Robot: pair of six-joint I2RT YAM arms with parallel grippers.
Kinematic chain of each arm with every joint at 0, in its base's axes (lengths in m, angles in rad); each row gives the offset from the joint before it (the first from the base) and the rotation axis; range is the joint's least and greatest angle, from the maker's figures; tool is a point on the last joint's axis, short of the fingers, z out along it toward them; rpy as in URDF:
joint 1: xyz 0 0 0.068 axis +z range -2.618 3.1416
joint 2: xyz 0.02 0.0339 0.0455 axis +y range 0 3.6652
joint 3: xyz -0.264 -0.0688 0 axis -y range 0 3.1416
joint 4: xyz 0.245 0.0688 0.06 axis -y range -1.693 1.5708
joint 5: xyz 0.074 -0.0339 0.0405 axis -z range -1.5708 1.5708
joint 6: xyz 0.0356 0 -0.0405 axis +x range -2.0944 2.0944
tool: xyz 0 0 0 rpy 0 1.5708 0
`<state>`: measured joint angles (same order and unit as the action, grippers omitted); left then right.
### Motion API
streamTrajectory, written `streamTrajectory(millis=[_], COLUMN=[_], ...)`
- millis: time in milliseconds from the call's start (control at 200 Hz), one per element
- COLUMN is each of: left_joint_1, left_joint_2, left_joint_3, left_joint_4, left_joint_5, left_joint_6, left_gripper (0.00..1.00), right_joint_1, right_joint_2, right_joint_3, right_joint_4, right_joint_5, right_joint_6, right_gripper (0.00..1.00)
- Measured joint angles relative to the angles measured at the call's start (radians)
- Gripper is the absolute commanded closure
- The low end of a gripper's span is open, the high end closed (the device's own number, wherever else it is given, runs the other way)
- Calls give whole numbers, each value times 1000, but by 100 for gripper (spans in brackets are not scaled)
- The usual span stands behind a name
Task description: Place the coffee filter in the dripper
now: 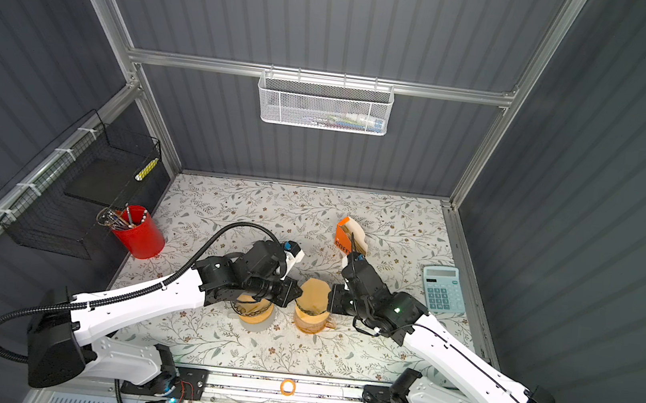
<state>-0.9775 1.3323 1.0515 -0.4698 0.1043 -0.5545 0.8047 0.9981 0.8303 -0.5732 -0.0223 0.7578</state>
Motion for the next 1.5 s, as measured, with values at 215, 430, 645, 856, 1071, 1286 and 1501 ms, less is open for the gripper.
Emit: streamTrajectory(millis=[215,430,645,856,1071,1286,1501], left_joint_1=[0,0,0,0,6,117,278], left_joint_2=[-10,-33,-61,-83,-138,-190,-226], left_joint_3=[0,0,0,5,68,128,127], left_joint_4=[4,18,24,26,-30,-67,-91], left_joint_5=[0,0,-1,-53,-213,-305,-329], left_joint_6=[0,0,0,0,21,55,75], left_gripper=[87,87,87,85,44,0,0], right_joint_1=[0,0,0,-2,-75,-214,-346], right_joint_2=[-13,-17,-23,-50,-93,-113,-107], right_joint_3=[2,9,21,59,137,158,169], right_joint_4=[-1,-2,-2,-24,-52,-66,-69], right_joint_5=[-1,-1,-1,15,55,52,33], right_joint_6=[0,0,1,-8,-70,-142,-221], right_gripper=[92,91,90,82,62,25,1])
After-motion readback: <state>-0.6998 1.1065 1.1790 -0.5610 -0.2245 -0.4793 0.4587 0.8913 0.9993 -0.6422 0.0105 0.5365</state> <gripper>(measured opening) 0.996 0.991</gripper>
